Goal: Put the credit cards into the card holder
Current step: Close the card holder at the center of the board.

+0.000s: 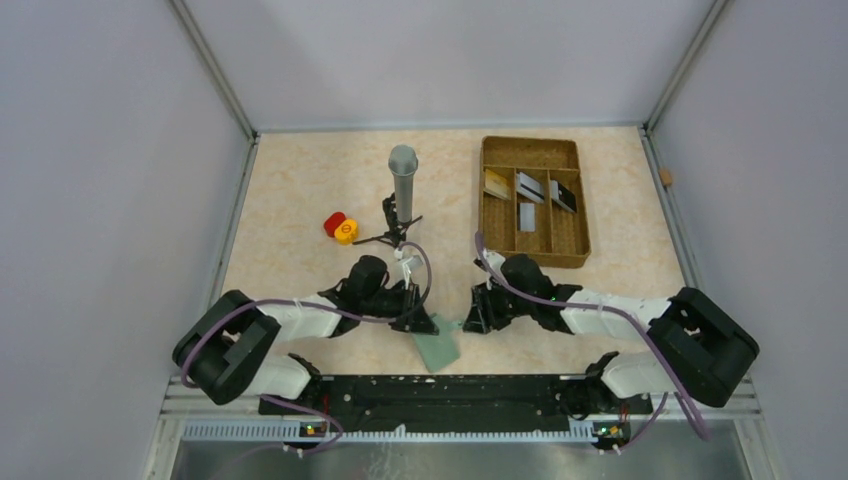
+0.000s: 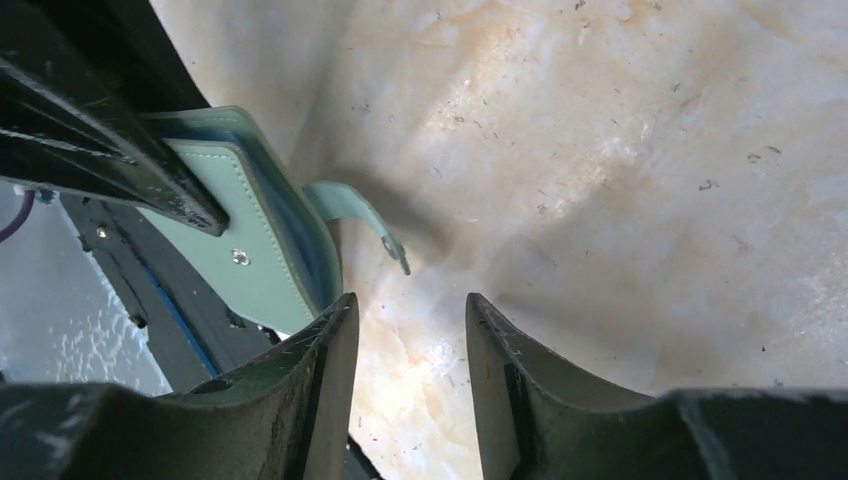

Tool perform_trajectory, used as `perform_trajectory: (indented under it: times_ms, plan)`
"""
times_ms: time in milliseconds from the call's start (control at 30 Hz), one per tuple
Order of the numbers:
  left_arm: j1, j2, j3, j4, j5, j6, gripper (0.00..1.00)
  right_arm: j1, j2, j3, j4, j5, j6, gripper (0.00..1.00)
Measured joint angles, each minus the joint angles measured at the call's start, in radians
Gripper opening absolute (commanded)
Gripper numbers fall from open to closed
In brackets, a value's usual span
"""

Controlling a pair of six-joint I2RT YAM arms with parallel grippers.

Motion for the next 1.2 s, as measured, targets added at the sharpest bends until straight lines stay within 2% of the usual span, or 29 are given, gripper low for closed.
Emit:
perform_trajectory:
  times_ms: [167, 367, 600, 800, 1100, 1200]
  plan:
    - [0.0, 0.007, 0.007, -0.01, 0.003, 0.01, 0.0, -0.005, 0.049, 0.0, 0.042, 0.002, -0.01, 0.37]
    - [0.0, 0.018, 0.012, -0.014, 0.005, 0.015, 0.0, -0.015, 0.109, 0.006, 0.113, -0.014, -0.018, 0.25]
    - [0.0, 0.019, 0.013, -0.015, 0.005, 0.015, 0.0, -0.02, 0.118, 0.006, 0.153, -0.042, -0.028, 0.0]
    - [0.0, 0.027, 0.022, -0.029, 0.004, 0.015, 0.0, -0.021, 0.118, 0.006, 0.185, -0.072, -0.037, 0.0]
    - [0.002, 0.038, 0.027, -0.034, 0.005, 0.014, 0.0, -0.021, 0.15, 0.006, 0.229, -0.113, -0.05, 0.07]
    - [0.002, 0.038, 0.027, -0.034, 0.005, 0.014, 0.0, -0.022, 0.162, 0.006, 0.23, -0.113, -0.051, 0.04]
